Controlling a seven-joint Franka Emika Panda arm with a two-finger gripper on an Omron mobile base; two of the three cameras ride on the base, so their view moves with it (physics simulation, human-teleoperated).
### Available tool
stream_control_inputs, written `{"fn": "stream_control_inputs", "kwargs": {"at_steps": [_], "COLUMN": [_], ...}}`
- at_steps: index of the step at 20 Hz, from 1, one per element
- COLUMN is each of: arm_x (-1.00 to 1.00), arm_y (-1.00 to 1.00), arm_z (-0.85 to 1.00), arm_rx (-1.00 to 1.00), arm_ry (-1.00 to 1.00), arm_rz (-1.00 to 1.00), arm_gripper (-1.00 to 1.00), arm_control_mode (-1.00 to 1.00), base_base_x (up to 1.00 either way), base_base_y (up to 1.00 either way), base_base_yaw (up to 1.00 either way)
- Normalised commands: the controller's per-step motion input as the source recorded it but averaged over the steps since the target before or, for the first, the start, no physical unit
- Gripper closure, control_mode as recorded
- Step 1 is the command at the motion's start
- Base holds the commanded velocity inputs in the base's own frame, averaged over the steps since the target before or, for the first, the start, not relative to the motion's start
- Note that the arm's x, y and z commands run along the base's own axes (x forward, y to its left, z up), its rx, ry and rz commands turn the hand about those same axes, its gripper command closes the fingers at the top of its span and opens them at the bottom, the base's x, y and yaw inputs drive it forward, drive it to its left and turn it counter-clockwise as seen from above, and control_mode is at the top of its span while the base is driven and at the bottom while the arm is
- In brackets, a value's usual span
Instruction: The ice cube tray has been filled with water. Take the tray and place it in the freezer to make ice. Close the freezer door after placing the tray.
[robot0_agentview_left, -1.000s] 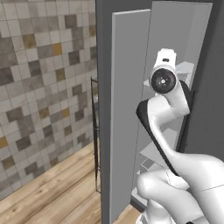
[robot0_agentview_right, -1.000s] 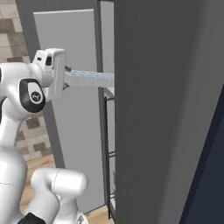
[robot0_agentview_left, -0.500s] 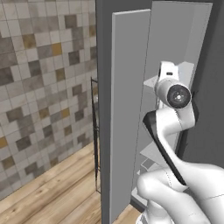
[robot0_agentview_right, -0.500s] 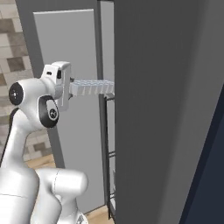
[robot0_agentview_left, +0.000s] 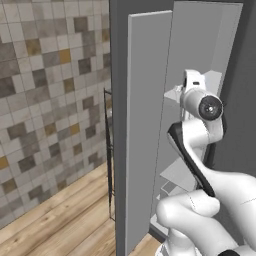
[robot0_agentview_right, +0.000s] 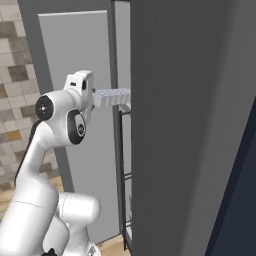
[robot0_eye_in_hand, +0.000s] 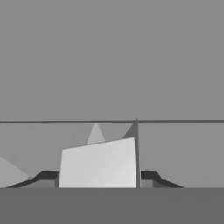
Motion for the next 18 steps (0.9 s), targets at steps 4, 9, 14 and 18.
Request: {"fn": "stream_control_inputs", "kwargs": {"at_steps": [4,9,14,18], "arm_x": [0.3,0.12,0.07,0.07], "arm_y": [-0.03,0.0,-0.02,-0.11], "arm_z": [0.0,0.0,0.0,0.0], "arm_rx": [0.0,0.0,0.0,0.0], "arm_ry": [0.01,0.0,0.0,0.0], "arm_rz": [0.0,0.0,-0.01,-0.07], "arm_gripper": [1.0,1.0,1.0,1.0], "arm_control_mode": [-1.0,-1.0,-1.0,-1.0], "base_base_x": [0.0,0.0,0.0,0.0], "base_base_y": [0.0,0.0,0.0,0.0], "base_base_yaw": [0.0,0.0,0.0,0.0]}}
